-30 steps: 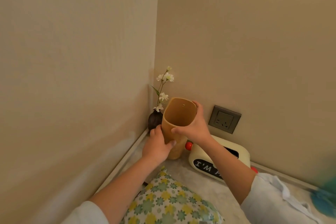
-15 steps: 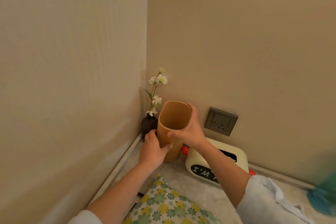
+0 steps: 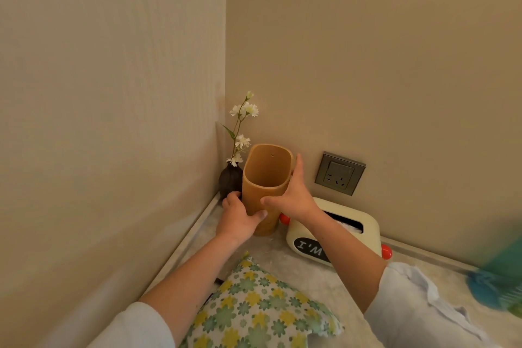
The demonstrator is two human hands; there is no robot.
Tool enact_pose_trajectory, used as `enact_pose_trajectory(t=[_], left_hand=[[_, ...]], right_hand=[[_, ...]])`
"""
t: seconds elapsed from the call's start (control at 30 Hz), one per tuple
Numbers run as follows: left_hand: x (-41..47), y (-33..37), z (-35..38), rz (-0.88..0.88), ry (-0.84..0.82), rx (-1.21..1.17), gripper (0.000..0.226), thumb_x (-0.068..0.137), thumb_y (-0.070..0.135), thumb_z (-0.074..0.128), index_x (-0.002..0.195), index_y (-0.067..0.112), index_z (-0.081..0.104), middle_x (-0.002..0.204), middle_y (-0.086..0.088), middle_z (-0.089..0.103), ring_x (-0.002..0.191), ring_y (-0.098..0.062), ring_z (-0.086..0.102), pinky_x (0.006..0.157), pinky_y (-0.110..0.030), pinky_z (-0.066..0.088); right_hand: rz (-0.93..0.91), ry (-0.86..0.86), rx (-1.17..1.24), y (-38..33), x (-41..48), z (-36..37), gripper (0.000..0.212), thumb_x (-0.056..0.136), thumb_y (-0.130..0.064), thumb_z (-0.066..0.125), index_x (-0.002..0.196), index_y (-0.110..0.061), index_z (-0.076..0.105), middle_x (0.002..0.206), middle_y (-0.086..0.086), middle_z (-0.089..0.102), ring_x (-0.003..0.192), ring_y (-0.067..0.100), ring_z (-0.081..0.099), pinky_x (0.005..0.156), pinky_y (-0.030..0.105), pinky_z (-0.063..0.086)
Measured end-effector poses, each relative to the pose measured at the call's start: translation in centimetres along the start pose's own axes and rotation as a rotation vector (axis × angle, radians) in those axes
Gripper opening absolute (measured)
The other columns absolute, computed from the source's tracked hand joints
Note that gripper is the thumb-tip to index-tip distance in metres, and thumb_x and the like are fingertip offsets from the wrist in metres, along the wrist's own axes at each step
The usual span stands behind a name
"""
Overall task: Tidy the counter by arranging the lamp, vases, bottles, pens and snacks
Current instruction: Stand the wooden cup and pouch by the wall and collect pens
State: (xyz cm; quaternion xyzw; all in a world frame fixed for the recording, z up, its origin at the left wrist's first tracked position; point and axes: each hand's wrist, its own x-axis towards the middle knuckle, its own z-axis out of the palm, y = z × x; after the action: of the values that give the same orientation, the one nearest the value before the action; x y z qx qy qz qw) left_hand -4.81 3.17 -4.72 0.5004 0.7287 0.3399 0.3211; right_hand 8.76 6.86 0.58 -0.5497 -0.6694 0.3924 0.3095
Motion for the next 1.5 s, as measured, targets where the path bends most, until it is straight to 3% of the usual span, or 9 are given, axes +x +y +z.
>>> enact_pose_trajectory(t=[0.1, 0.23, 0.5, 0.6, 0.77, 0.9, 1.03, 1.23, 1.5], left_hand=[[-0.8, 0.1, -0.3, -0.012, 0.000, -0.034, 0.088, 0.079, 0.043, 0.073, 0.144, 0.011, 0.023, 0.147, -0.012, 0.028, 0.129, -0.029, 0.044, 0.102, -0.042, 0.044], [-2.7, -0.1, -0.8, -0.017, -0.015, -0.028, 0.075, 0.082, 0.042, 0.070, 0.139, 0.013, 0.030, 0.142, -0.009, 0.036, 0.125, -0.024, 0.047, 0.099, -0.037, 0.044], [-8.6, -1.2, -0.7, -0.043, -0.099, 0.317, 0.062, 0.086, 0.055, 0.055, 0.137, 0.022, 0.043, 0.140, -0.001, 0.047, 0.123, -0.020, 0.052, 0.098, -0.037, 0.047], [-10.7, -1.3, -0.6, -0.091, -0.135, 0.555, 0.064, 0.090, 0.060, 0.043, 0.137, 0.018, 0.042, 0.138, -0.004, 0.049, 0.123, -0.023, 0.052, 0.094, -0.036, 0.046], [-12.8, -1.7, 0.4, -0.139, -0.075, 0.669, 0.065, 0.091, 0.063, 0.032, 0.132, 0.015, 0.045, 0.132, -0.008, 0.053, 0.119, -0.026, 0.052, 0.088, -0.037, 0.044], [-13.5, -2.2, 0.8, -0.145, -0.057, 0.675, 0.067, 0.091, 0.065, 0.027, 0.130, 0.013, 0.045, 0.130, -0.010, 0.054, 0.118, -0.028, 0.053, 0.088, -0.039, 0.044], [-13.4, -2.4, 0.7, -0.110, -0.054, 0.688, 0.065, 0.092, 0.064, 0.028, 0.128, 0.014, 0.047, 0.128, -0.010, 0.055, 0.116, -0.028, 0.054, 0.087, -0.040, 0.045], [-12.8, -1.4, 0.0, -0.043, -0.076, 0.639, 0.064, 0.094, 0.060, 0.028, 0.134, 0.012, 0.043, 0.132, -0.013, 0.051, 0.119, -0.031, 0.051, 0.092, -0.041, 0.044], [-11.2, 4.6, -1.3, 0.141, -0.058, 0.535, 0.064, 0.095, 0.061, 0.024, 0.134, 0.014, 0.043, 0.129, -0.014, 0.051, 0.115, -0.031, 0.053, 0.084, -0.040, 0.044]], right_hand=[[0.051, 0.087, 0.017, 0.1, -1.8, -0.1, 0.129, 0.064, -0.026, 0.083, 0.150, -0.035, -0.012, 0.159, 0.006, 0.019, 0.143, 0.026, 0.029, 0.111, 0.050, 0.037], [0.048, 0.161, 0.110, 0.2, -5.2, -0.7, 0.095, 0.079, -0.018, 0.074, 0.153, -0.024, 0.014, 0.150, 0.007, 0.035, 0.133, 0.021, 0.042, 0.101, 0.036, 0.044], [0.132, 0.016, -0.021, 2.1, -11.8, -0.9, 0.037, 0.087, -0.024, 0.064, 0.123, -0.017, 0.058, 0.112, 0.000, 0.063, 0.104, 0.015, 0.059, 0.093, 0.034, 0.049], [0.221, -0.093, -0.138, 3.8, -13.5, -0.6, 0.039, 0.089, -0.036, 0.060, 0.123, -0.016, 0.060, 0.115, 0.000, 0.063, 0.105, 0.015, 0.059, 0.086, 0.027, 0.044], [0.325, -0.249, -0.307, 6.0, -15.1, 1.0, 0.050, 0.085, -0.059, 0.046, 0.094, -0.014, 0.067, 0.100, 0.006, 0.069, 0.093, 0.021, 0.064, 0.087, 0.041, 0.050], [0.382, -0.252, -0.327, 7.1, -15.4, 2.0, 0.070, 0.062, -0.076, 0.034, 0.090, -0.018, 0.064, 0.101, 0.004, 0.067, 0.096, 0.026, 0.063, 0.090, 0.045, 0.050], [0.372, -0.189, -0.346, 7.0, -15.6, 2.2, 0.044, 0.084, -0.061, 0.043, 0.071, -0.020, 0.052, 0.078, 0.002, 0.061, 0.084, 0.025, 0.064, 0.077, 0.038, 0.048], [0.350, -0.031, -0.275, 6.4, -15.3, 1.7, 0.043, 0.096, -0.033, 0.044, 0.057, -0.016, 0.040, 0.058, 0.001, 0.046, 0.055, 0.016, 0.044, 0.054, 0.031, 0.032], [0.291, 0.211, -0.160, 2.0, -14.4, -3.1, 0.037, 0.094, -0.031, 0.044, 0.061, -0.014, 0.040, 0.060, 0.002, 0.045, 0.057, 0.018, 0.042, 0.056, 0.032, 0.030]])
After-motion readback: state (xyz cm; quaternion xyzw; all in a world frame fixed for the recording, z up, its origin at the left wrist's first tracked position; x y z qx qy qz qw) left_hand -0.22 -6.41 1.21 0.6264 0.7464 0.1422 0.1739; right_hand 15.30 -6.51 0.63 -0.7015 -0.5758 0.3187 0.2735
